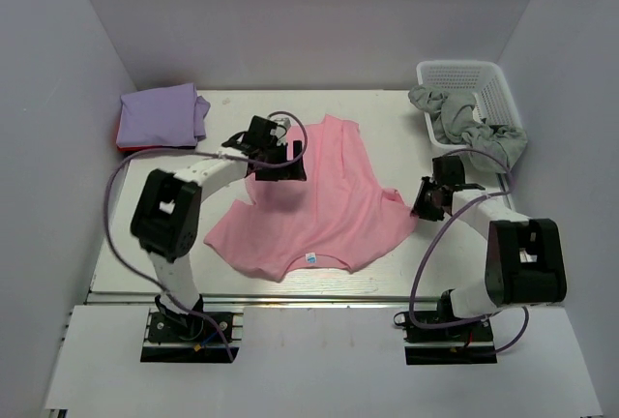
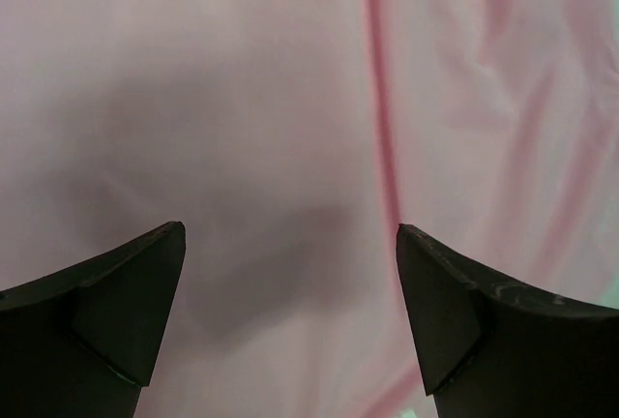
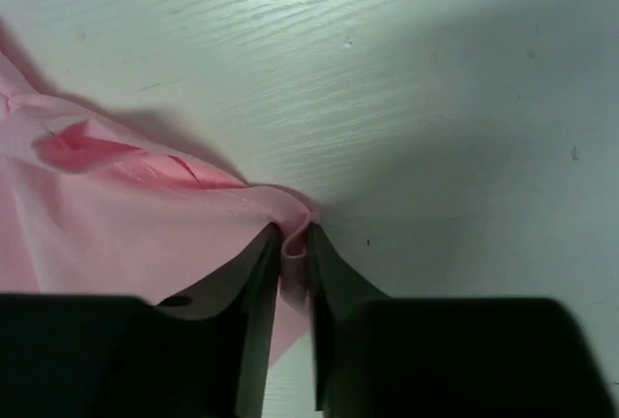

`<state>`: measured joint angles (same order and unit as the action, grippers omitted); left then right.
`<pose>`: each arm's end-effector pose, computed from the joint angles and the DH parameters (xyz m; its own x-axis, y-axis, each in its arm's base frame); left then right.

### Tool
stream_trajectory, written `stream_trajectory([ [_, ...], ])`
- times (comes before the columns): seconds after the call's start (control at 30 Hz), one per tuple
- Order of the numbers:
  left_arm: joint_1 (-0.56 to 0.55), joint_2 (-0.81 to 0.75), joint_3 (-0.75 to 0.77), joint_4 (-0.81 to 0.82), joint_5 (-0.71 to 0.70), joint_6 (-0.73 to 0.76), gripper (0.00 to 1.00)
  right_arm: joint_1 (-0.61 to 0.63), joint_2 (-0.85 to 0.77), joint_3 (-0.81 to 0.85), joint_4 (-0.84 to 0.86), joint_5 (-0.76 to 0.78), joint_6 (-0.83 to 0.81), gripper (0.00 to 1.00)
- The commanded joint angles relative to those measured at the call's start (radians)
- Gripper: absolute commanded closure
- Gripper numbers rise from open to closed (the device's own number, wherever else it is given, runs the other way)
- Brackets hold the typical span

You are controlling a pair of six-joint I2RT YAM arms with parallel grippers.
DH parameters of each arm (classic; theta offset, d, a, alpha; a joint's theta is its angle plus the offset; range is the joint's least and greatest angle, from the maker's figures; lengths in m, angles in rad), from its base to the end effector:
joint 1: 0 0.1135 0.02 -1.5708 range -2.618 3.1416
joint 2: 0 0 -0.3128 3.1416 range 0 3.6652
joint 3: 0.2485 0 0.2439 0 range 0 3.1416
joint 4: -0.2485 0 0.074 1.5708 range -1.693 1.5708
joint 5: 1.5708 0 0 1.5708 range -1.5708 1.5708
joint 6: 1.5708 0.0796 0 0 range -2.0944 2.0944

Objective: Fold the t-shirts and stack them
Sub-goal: Flatten out the tshirt

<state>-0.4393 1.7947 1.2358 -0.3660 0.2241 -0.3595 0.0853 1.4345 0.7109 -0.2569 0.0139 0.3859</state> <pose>0.3662 -0.1916 0.2229 -0.8650 0.0275 -0.5010 0.2472 0.8922 -0.3779 0.2790 0.0227 0.1842 -0.7960 0.3097 -0.5200 0.2398 0.9503 0.1988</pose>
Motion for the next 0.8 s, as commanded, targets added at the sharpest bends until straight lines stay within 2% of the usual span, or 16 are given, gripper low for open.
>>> stream_trajectory([
  [0.0,0.02,0.101,0.111,0.001,-0.089,0.01,0.0,0.002,0.018,0.039,0.042,0.058,0.051,0.83],
  [0.1,0.031,0.179,0.156,-0.016,-0.104,0.01,0.0,-0.001,-0.003,0.054,0.054,0.075,0.042,1.0],
  [0.3,0.031,0.189,0.126,-0.005,-0.169,-0.01,0.0,-0.004,-0.086,0.101,-0.037,0.165,0.021,1.0],
  [0.47,0.031,0.201,0.106,-0.027,-0.192,-0.01,0.0,-0.005,-0.143,0.085,-0.136,0.227,0.067,1.0],
  [0.6,0.04,0.21,0.106,-0.027,-0.192,-0.001,0.0,-0.007,-0.146,0.048,-0.183,0.374,0.126,1.0],
  [0.73,0.04,0.219,0.106,-0.027,-0.175,0.037,0.0,-0.022,-0.074,0.042,-0.234,0.547,0.183,0.97],
  [0.77,0.04,0.219,0.106,-0.027,-0.175,0.047,0.0,-0.027,-0.057,0.048,-0.231,0.561,0.186,0.93],
])
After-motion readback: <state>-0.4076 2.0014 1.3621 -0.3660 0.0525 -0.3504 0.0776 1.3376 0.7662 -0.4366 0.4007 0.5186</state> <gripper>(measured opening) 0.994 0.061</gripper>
